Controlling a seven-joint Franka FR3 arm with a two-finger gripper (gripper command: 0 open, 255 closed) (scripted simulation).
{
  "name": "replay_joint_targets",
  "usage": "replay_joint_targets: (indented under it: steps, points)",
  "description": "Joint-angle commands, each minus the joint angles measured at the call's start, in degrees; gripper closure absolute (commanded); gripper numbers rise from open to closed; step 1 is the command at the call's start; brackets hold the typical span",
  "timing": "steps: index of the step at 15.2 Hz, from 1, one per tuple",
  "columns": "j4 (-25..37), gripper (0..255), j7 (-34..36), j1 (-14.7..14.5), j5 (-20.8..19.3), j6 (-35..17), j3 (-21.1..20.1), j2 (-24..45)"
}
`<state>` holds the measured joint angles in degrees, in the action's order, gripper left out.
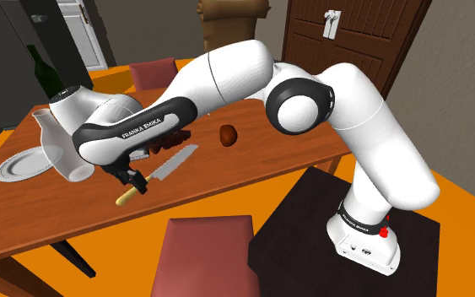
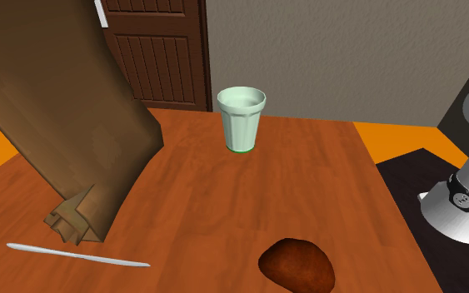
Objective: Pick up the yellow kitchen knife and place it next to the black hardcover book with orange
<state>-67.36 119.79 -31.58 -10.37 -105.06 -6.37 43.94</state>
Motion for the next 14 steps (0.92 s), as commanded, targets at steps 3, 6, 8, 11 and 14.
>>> replay_joint_targets:
  steps: [3, 6, 8, 11, 14]
  points:
    - [1.66, 0, -0.12, -0.17, 0.08, 1.81, -0.05, -0.16]
    - [7.37, 0, -0.49, -0.75, 0.26, 7.28, -0.12, 0.06]
    - [7.33, 0, -0.49, -0.74, 0.26, 7.26, -0.13, 0.04]
    - [7.37, 0, -0.49, -0.75, 0.26, 7.28, -0.12, 0.06]
    - [7.37, 0, -0.49, -0.75, 0.26, 7.28, -0.12, 0.06]
